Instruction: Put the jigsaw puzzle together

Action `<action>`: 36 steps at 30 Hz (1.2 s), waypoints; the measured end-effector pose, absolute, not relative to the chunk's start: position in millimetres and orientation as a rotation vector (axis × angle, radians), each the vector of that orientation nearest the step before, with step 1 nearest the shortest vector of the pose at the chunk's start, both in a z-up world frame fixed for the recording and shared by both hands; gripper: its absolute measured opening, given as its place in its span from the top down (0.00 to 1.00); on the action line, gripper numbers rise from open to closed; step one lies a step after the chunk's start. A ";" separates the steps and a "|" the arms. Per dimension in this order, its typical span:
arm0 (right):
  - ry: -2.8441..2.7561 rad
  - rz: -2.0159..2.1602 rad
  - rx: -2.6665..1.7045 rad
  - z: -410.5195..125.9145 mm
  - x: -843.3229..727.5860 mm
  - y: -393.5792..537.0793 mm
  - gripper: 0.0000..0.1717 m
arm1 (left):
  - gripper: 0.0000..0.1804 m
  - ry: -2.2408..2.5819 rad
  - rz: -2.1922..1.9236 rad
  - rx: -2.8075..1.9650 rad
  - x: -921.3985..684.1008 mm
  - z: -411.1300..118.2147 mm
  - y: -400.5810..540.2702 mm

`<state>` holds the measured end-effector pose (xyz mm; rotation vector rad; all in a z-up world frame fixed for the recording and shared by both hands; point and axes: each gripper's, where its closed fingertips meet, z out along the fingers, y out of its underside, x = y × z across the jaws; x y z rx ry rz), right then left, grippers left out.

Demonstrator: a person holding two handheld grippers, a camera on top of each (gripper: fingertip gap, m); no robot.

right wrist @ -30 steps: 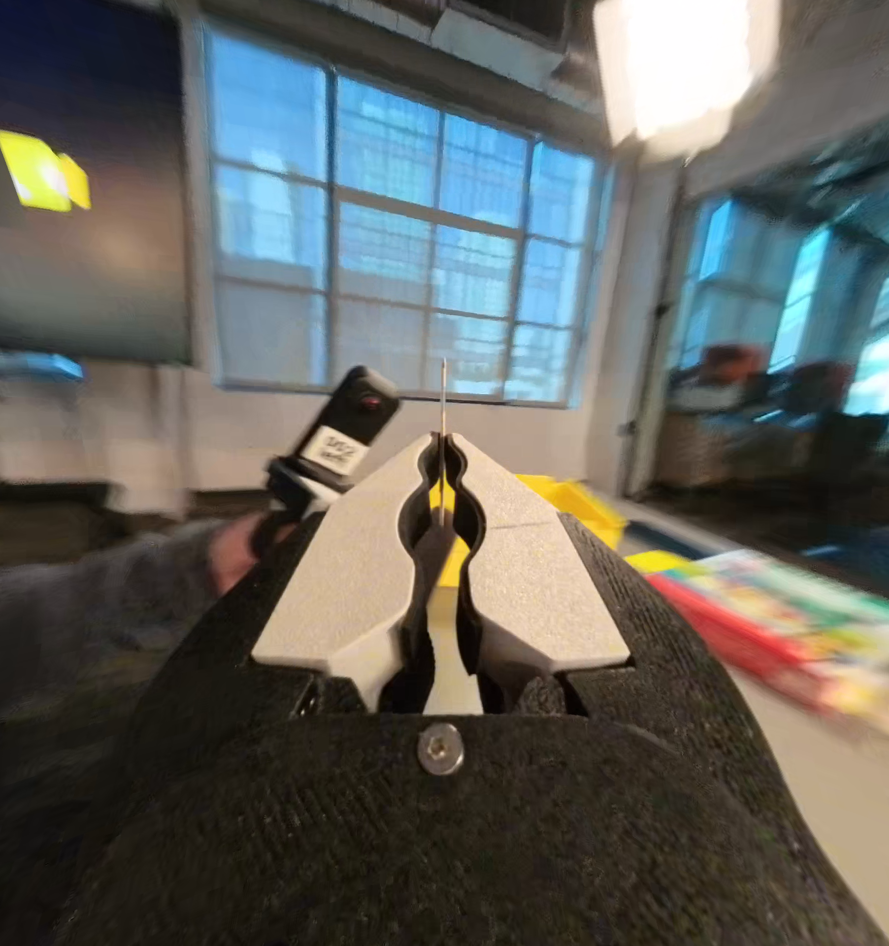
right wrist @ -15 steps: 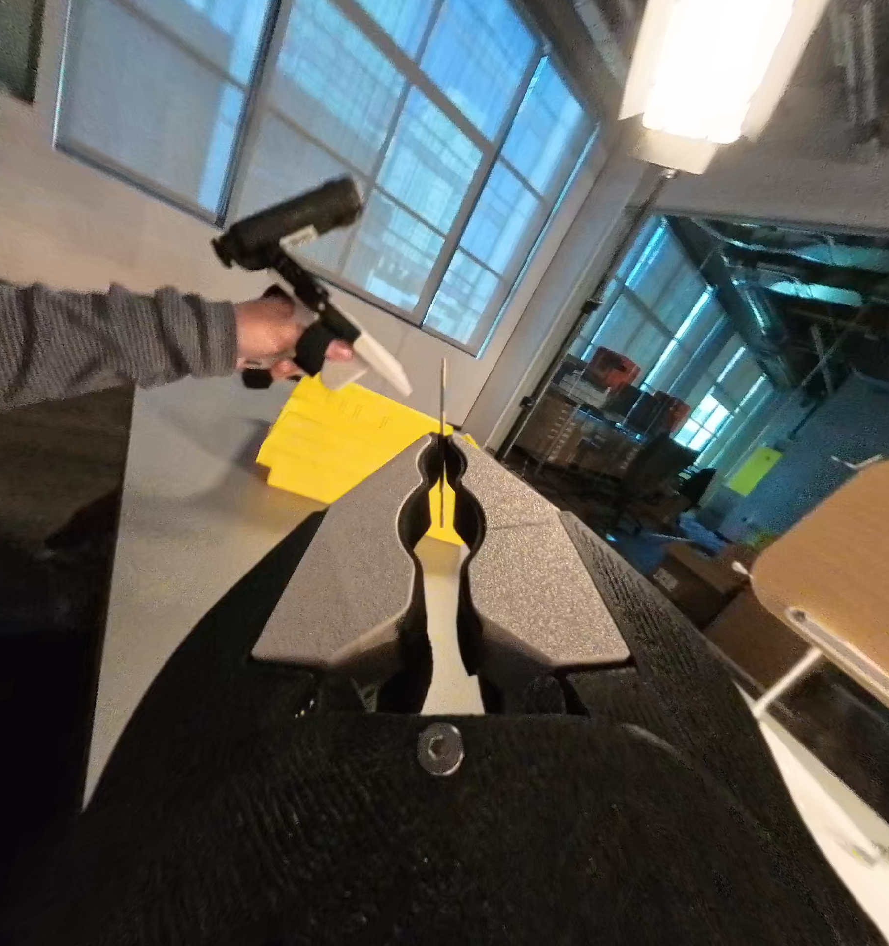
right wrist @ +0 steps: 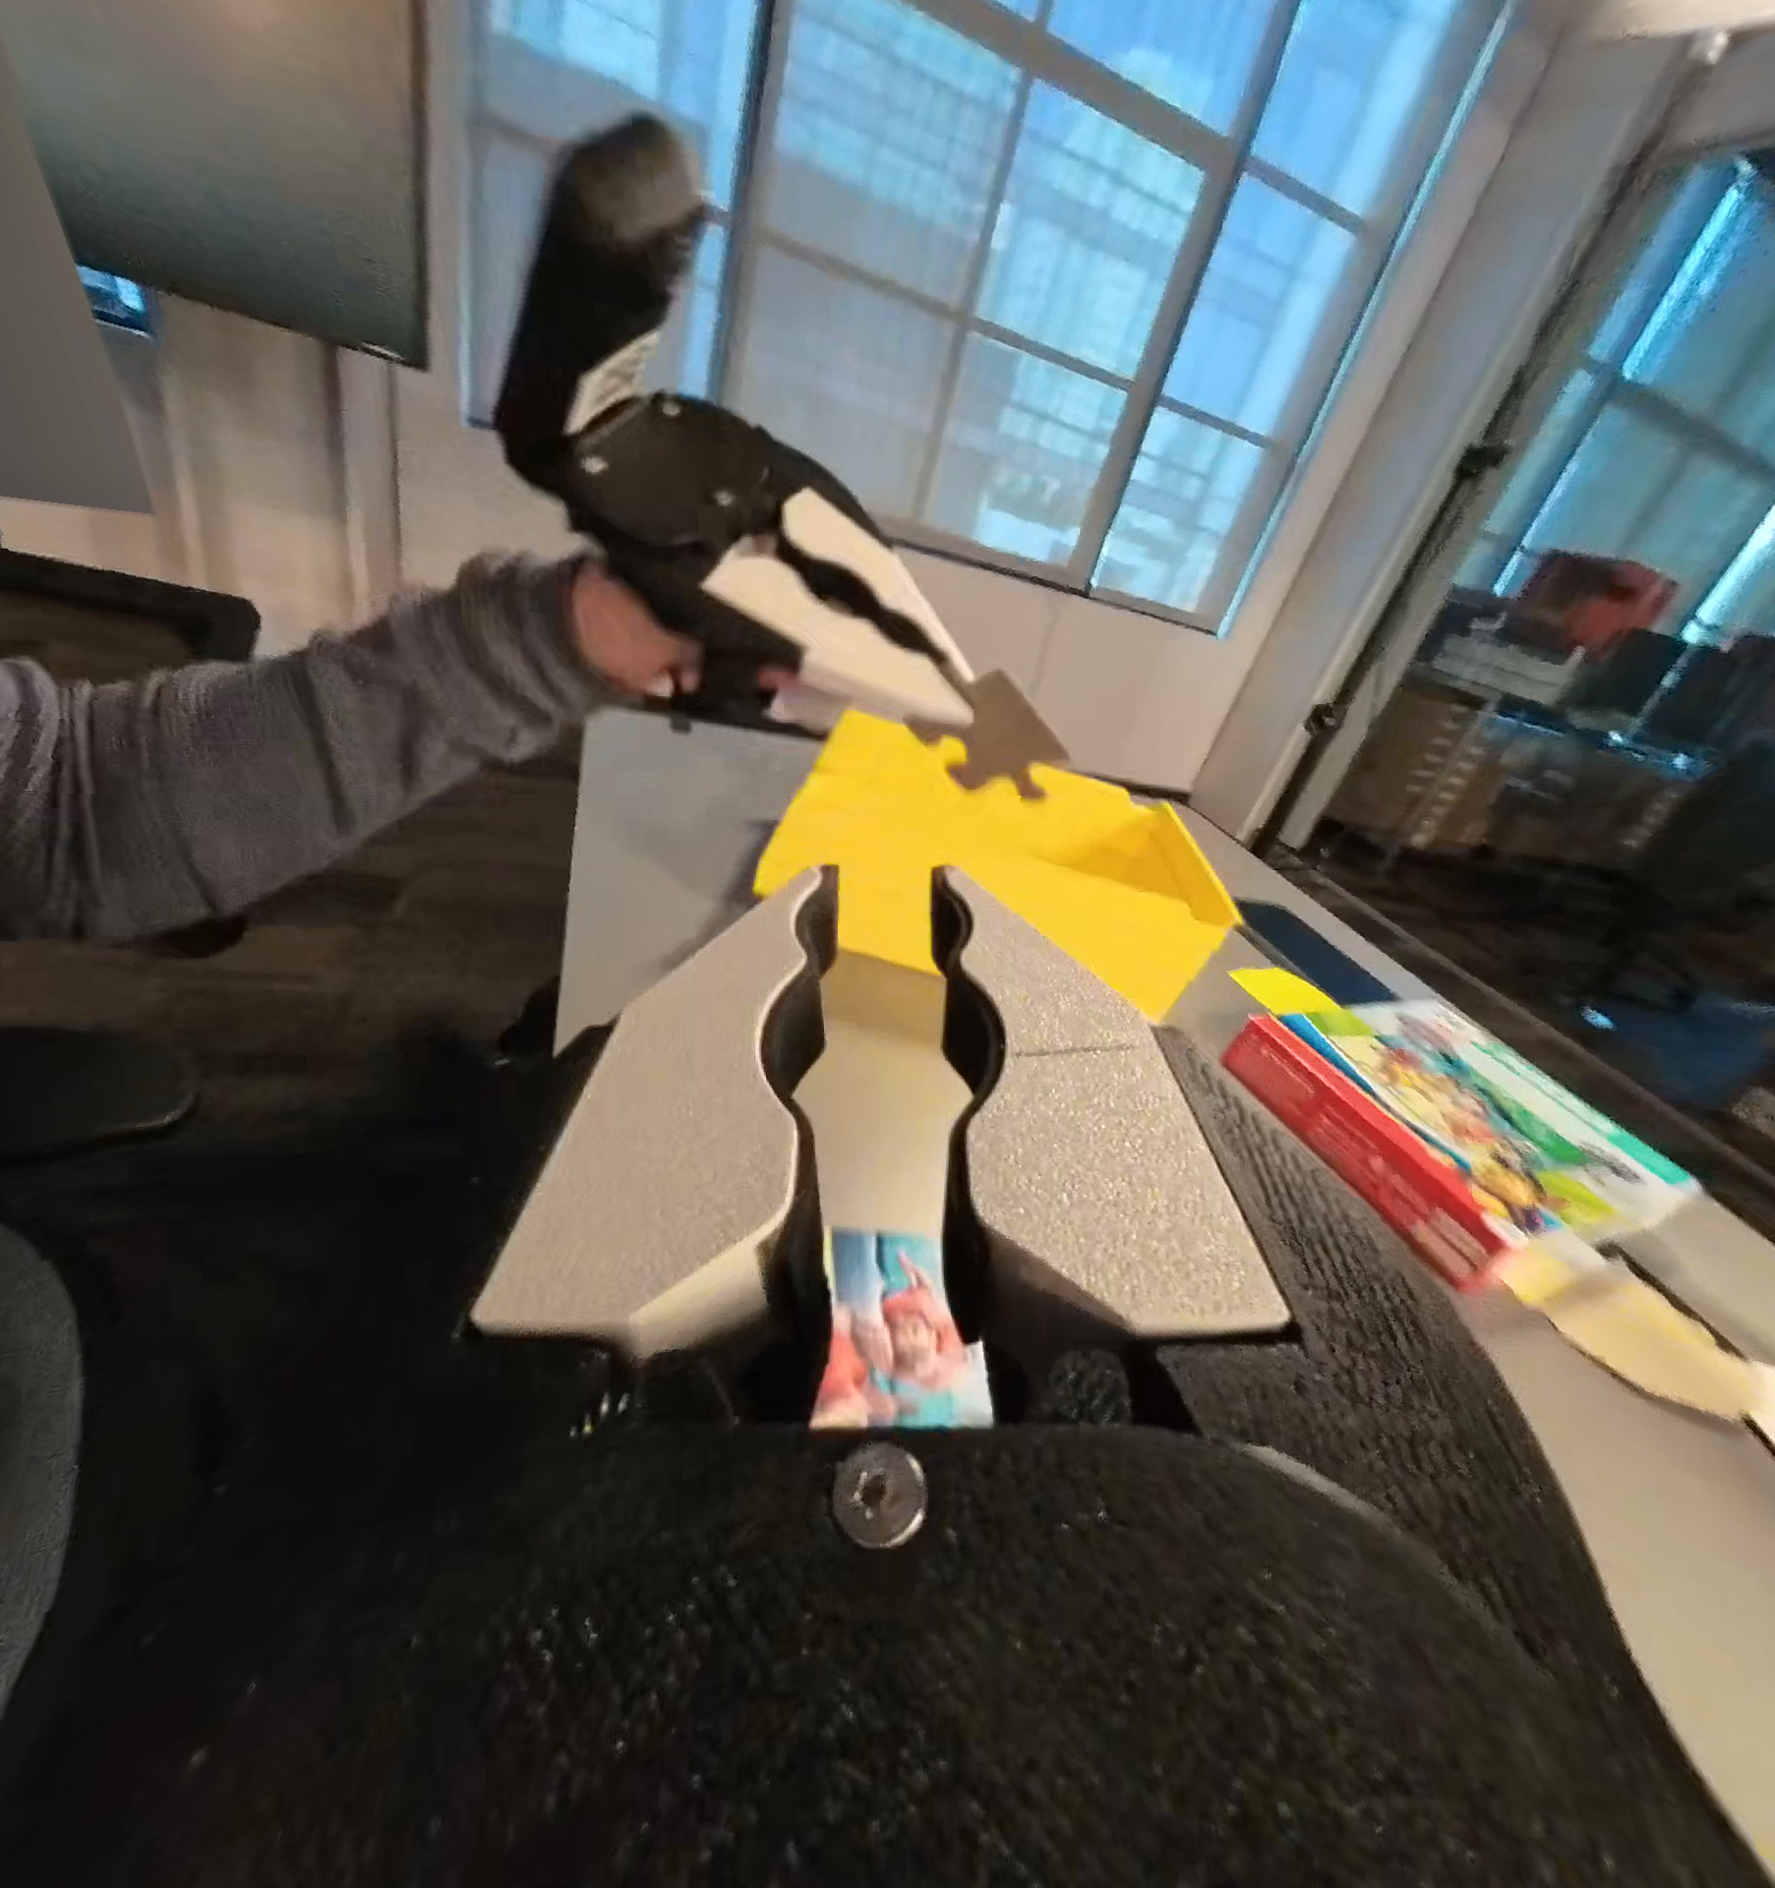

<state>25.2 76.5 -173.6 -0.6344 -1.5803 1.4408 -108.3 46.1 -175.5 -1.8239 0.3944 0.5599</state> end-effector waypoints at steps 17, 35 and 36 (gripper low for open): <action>-2.129 1.036 -1.290 -354.7 12.6 120.5 0.33 | 0.44 0.336 0.114 -2.235 -78.1 -296.2 74.5; -2.277 0.950 -1.255 -388.6 -14.3 119.7 0.31 | 0.61 -0.132 -0.896 -2.196 -44.7 -352.5 106.6; -2.273 0.957 -1.245 -388.3 -12.9 120.0 0.31 | 0.65 -0.156 -0.963 -2.122 -45.5 -342.5 107.9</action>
